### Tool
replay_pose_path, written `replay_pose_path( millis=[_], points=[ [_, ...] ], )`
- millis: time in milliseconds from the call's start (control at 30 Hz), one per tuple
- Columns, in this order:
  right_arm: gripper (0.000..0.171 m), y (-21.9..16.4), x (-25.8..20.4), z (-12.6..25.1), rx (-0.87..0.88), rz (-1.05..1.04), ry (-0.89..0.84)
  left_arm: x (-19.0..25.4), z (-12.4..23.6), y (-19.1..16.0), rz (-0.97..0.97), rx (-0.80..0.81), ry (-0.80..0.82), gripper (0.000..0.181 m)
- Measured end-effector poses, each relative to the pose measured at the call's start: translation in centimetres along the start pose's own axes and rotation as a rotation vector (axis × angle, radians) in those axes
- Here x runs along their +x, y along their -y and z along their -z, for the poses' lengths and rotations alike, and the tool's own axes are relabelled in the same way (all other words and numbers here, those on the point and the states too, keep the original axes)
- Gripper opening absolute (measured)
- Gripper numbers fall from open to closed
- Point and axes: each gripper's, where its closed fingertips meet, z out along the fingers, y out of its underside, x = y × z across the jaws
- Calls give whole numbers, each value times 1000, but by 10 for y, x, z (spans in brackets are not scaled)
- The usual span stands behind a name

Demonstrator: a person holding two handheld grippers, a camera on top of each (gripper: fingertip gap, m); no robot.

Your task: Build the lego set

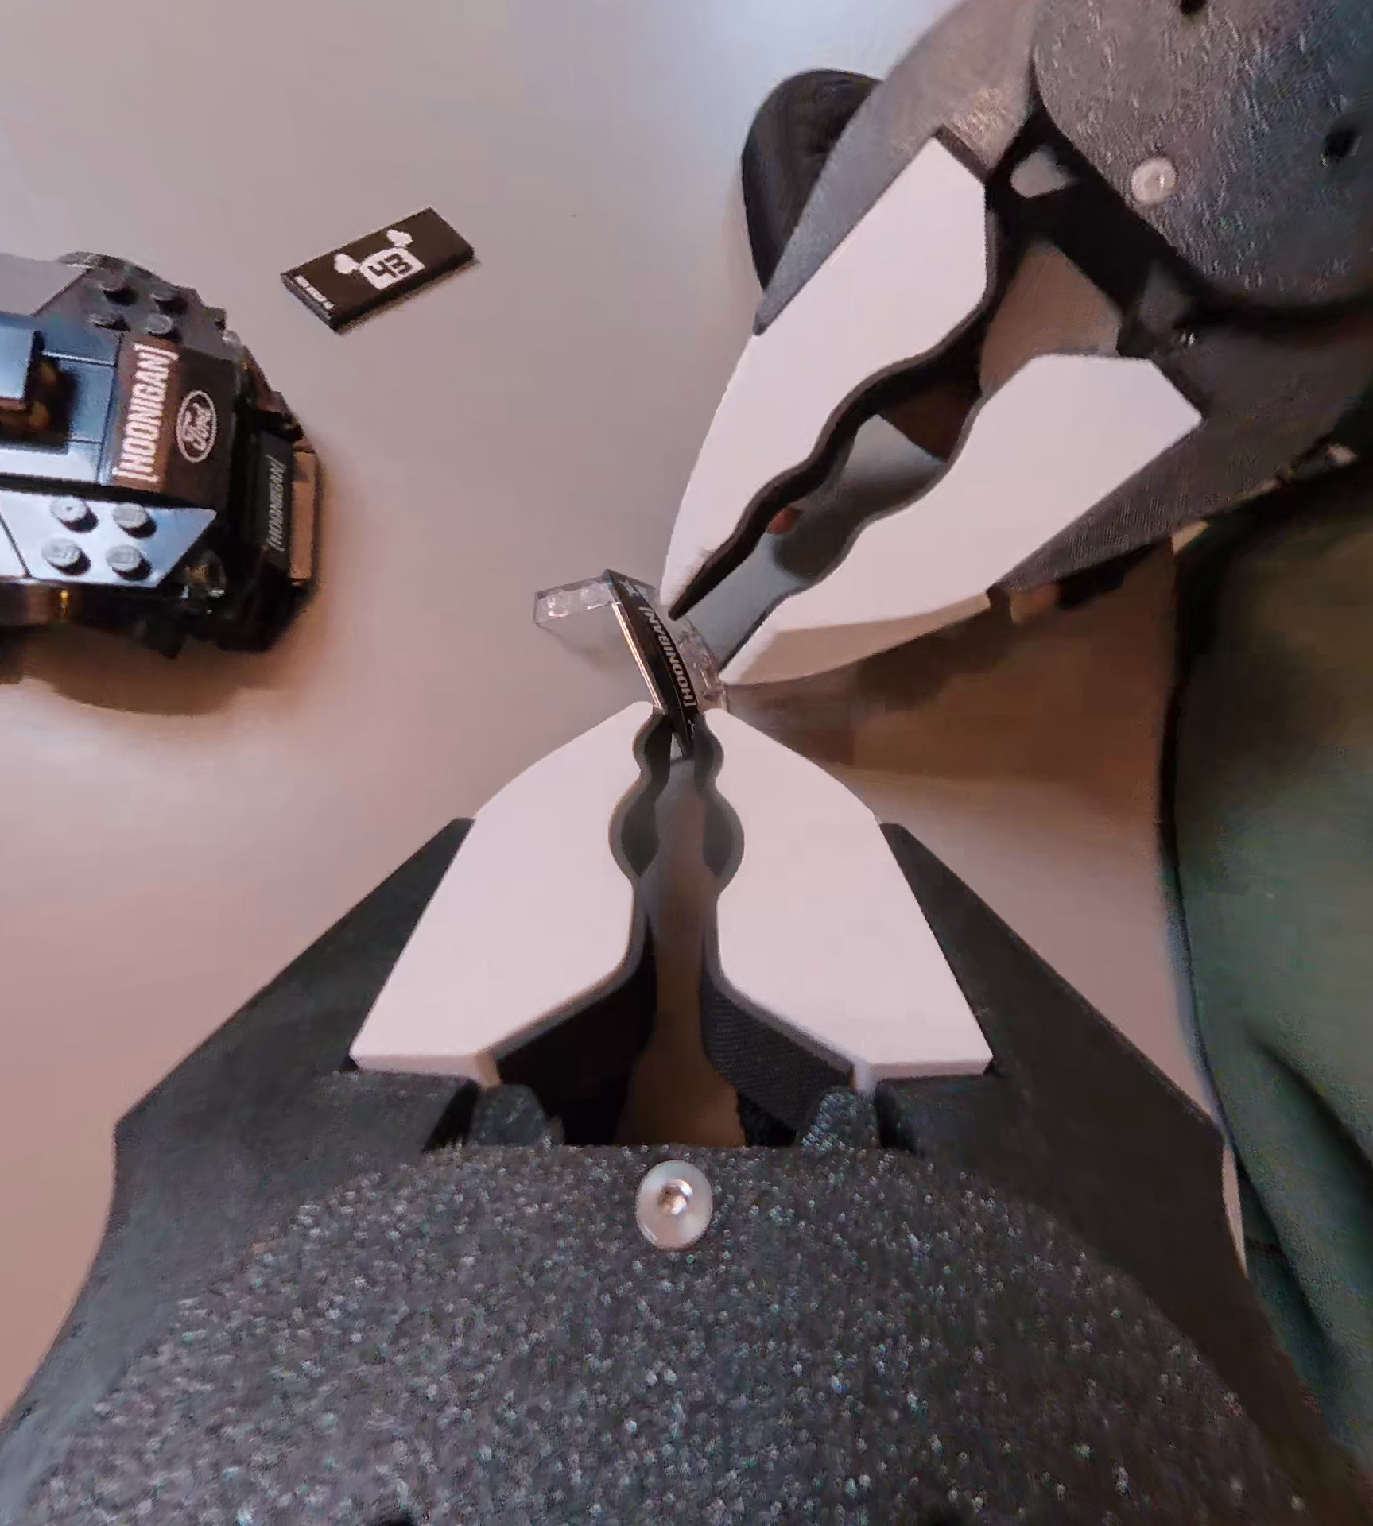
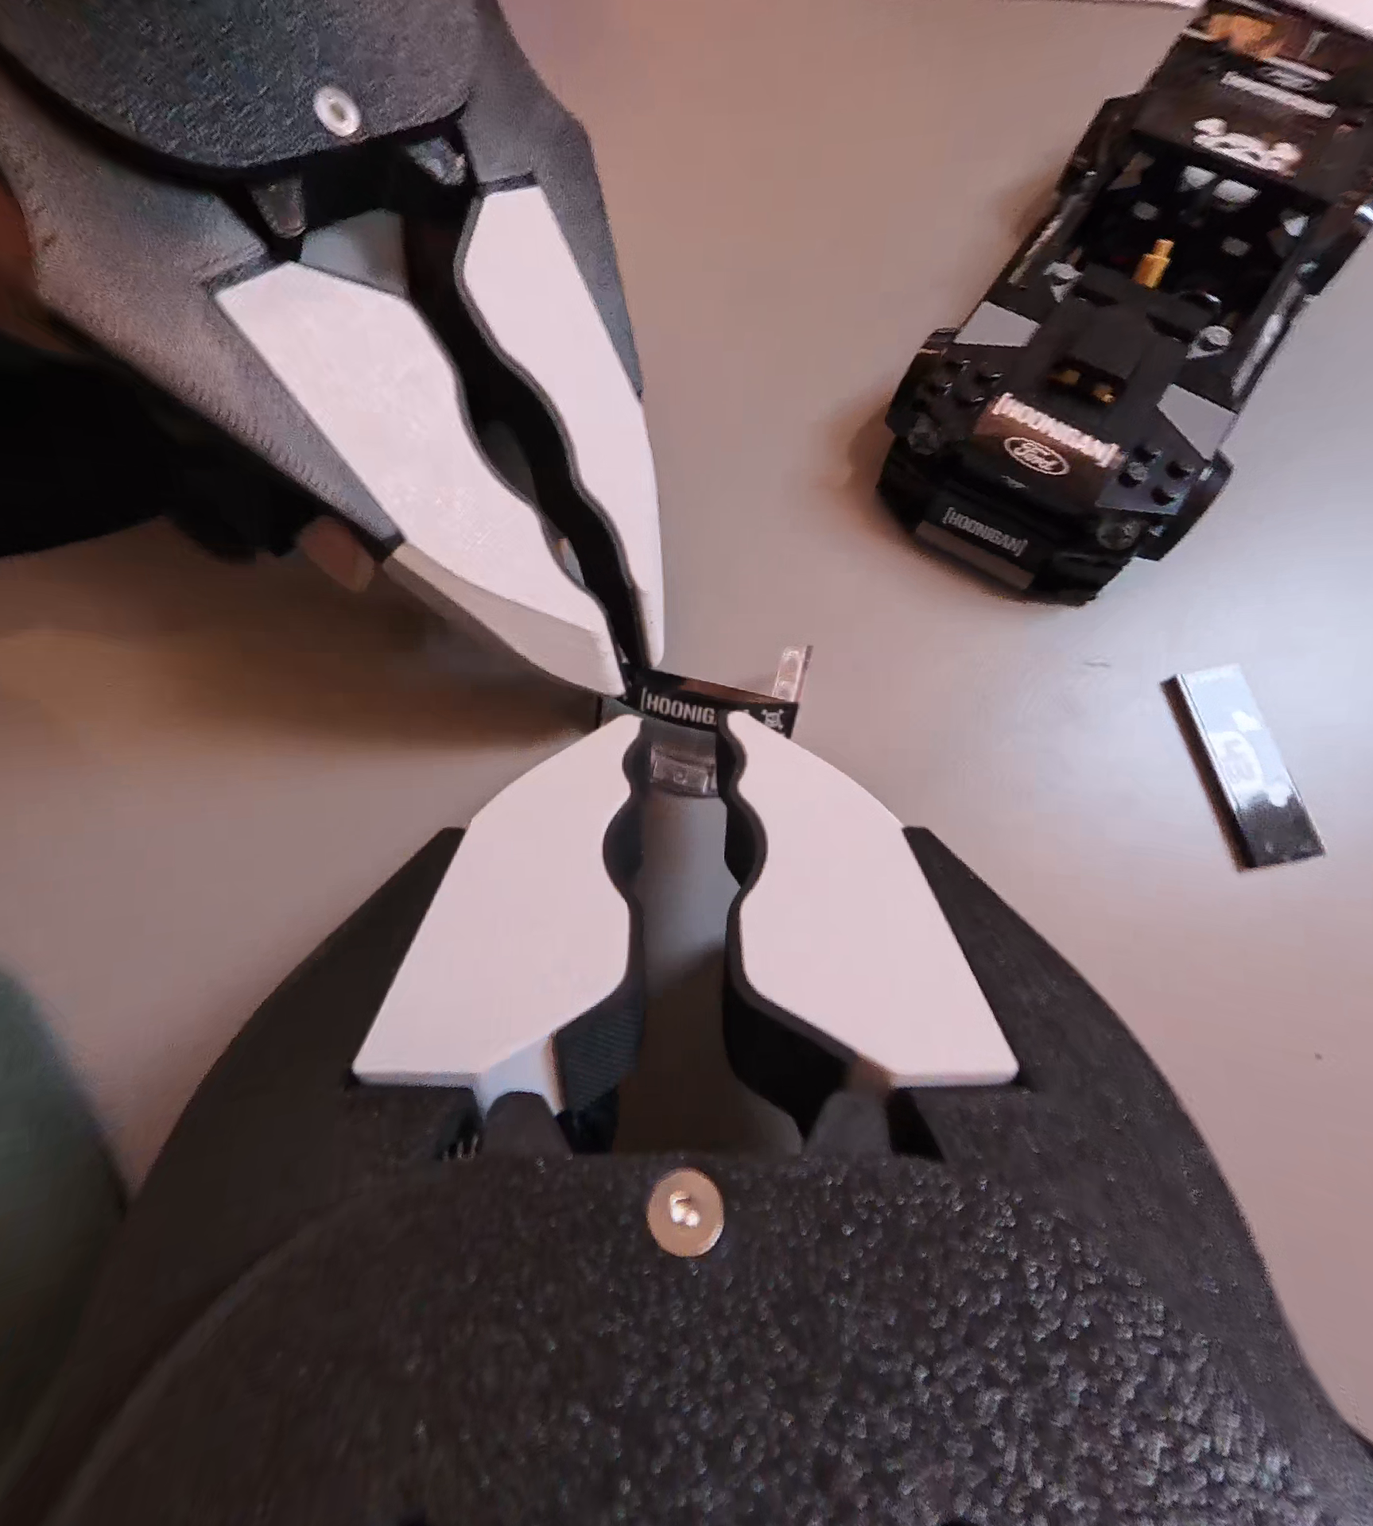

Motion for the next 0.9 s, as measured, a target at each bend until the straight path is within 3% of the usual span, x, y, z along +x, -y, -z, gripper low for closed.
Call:
replay_pose_path(
  millis=[333, 433, 600, 900],
  points=[
    [22, 1, 9, -4, 0, -33, -109, 2, 0, -1, -18, -14, 45, 7],
    [16, 4, 2, -6, 15, 16, -54, 3, 0, -2, -22, -18, 38, 7],
    [22, 5, -1, -8, -23, 42, 55, 3, 0, -3, -20, -24, 33, 8],
    [31, 5, 3, -10, -50, 107, 57, 3, 1, -3, -18, -26, 37, 8]
  ],
)
